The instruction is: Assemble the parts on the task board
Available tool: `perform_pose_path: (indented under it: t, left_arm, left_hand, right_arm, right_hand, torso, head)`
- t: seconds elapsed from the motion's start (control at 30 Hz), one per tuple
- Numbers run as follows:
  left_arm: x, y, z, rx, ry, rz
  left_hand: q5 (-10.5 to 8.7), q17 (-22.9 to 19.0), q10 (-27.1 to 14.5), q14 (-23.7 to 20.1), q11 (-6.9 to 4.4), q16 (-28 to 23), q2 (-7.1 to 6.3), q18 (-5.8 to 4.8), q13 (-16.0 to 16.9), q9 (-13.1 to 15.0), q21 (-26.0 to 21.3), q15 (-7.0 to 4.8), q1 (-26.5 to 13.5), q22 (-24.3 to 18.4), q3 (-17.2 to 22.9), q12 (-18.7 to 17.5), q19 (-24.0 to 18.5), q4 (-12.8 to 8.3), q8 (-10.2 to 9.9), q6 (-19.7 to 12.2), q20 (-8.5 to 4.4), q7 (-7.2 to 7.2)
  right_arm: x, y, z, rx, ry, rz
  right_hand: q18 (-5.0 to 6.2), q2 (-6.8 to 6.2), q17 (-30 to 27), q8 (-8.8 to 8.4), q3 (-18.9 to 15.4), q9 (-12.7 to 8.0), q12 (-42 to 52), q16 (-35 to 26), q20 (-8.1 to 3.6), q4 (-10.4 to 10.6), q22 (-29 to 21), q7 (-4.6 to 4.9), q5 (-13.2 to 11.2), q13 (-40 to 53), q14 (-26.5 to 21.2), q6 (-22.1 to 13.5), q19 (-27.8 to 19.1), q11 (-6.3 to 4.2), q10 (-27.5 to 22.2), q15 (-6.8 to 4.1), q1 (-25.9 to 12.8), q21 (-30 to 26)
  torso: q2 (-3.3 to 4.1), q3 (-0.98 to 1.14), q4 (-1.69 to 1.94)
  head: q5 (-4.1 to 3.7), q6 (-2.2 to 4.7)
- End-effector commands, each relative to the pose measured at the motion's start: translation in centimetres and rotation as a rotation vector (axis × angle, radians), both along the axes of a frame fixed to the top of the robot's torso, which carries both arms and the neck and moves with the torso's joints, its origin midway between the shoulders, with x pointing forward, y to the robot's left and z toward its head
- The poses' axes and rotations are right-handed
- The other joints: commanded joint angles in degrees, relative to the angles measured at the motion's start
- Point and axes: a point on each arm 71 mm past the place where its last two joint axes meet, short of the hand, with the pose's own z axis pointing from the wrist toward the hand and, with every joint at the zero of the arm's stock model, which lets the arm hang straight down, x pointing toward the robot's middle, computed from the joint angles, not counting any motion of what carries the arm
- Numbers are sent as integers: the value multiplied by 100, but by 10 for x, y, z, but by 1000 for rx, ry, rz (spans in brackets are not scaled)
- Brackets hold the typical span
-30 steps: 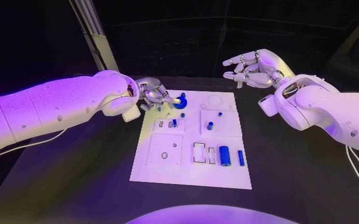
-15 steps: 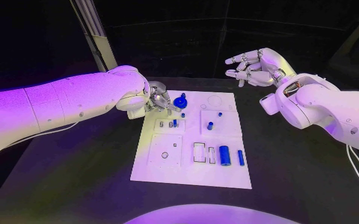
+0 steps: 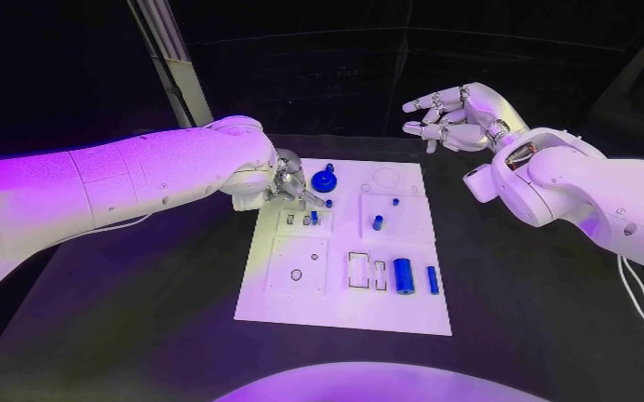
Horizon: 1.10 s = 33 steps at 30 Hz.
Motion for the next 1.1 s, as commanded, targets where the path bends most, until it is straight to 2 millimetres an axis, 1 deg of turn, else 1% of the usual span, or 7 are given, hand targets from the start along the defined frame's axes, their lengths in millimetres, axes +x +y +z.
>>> perform_pose_path:
  t: [0.03, 0.1, 0.17, 0.5, 0.63, 0.83, 1.1]
  left_arm:
    - [0, -1, -1, 31, 20, -21]
    - [0, -3, -2, 32, 22, -26]
    - [0, -4, -2, 33, 24, -30]
    - [2, -11, -4, 32, 22, -39]
    - [2, -13, -5, 31, 22, -44]
    - [3, -15, -5, 37, 29, -50]
    - [5, -14, -7, 53, 48, -57]
  left_hand:
    - [-7, 1507, 41, 596, -17, 18, 7, -91, 11, 15, 41, -25, -76, 12, -40, 24, 14, -5, 37, -61, -37, 1]
    - [-6, 1507, 45, 596, -18, 18, 19, -90, 18, 28, 42, -26, -80, 12, -51, 32, 12, -4, 57, -70, -38, -1]
    - [-6, 1507, 46, 596, -18, 18, 22, -90, 19, 30, 41, -26, -80, 11, -52, 33, 11, -4, 60, -71, -38, -2]
    - [-6, 1507, 44, 596, -21, 18, 39, -85, 14, 45, 30, -27, -74, -9, -60, 33, 1, -9, 84, -81, -39, -5]
    - [-6, 1507, 45, 596, -21, 18, 45, -85, 17, 50, 29, -28, -69, -11, -61, 36, -1, -11, 92, -85, -40, -6]
    - [-6, 1507, 51, 596, -23, 18, 51, -84, 26, 61, 29, -29, -56, -11, -66, 45, -3, -18, 109, -92, -41, -7]
    - [-4, 1507, 54, 596, -27, 18, 82, -86, 30, 90, 36, -32, 4, 2, -64, 54, -3, -38, 154, -116, -44, -11]
  right_arm:
    - [1, 1, 1, 3, 5, 8]
    - [0, 2, 1, 2, 6, 11]
    - [1, 3, 1, 2, 8, 13]
    - [2, 6, -1, -7, 14, 23]
    - [2, 9, -1, -7, 16, 29]
    - [3, 11, -2, -9, 20, 34]
    - [3, 12, -2, -10, 24, 37]
  right_hand:
    - [35, 3, -12, -24, -22, -8, -18, -35, 0, 10, -11, 3, 45, -15, 12, -54, 31, -4, -2, -5, -10, -25]
    - [35, 1, -16, -23, -22, -8, -19, -48, 0, 10, -18, 3, 71, -26, 14, -56, 37, -4, -4, -5, -6, -37]
    - [35, 0, -21, -23, -22, -8, -20, -63, -1, 10, -26, 4, 100, -37, 16, -58, 43, -4, -7, -6, 0, -47]
    - [35, -2, 40, -23, -18, -8, -20, -37, -2, 6, -41, 4, 163, -64, 39, -67, 60, -5, -13, -7, 18, -70]
    - [35, -4, 25, -24, -18, -8, -19, -52, -3, 5, -43, 5, 172, -69, 39, -69, 64, -5, -13, -7, 22, -73]
    - [35, -5, 14, -24, -18, -8, -19, -61, -3, 5, -43, 5, 174, -69, 37, -69, 65, -5, -13, -7, 22, -73]
    - [34, -7, 5, -25, -19, -8, -20, -71, -3, 6, -45, 5, 179, -72, 36, -72, 66, -4, -14, -7, 22, -76]
  torso:
    - [-7, 0, 4]
    - [-3, 3, 6]
    - [-5, 0, 12]
    - [-8, 1, 7]
    - [-2, 4, 2]
    - [-4, 2, 14]
    - [-1, -1, 7]
  head:
    - [-18, 3]
    - [-27, 17]
    - [-32, 17]
    - [-11, 14]
    - [-8, 10]
    - [-13, -8]
    - [-4, -23]
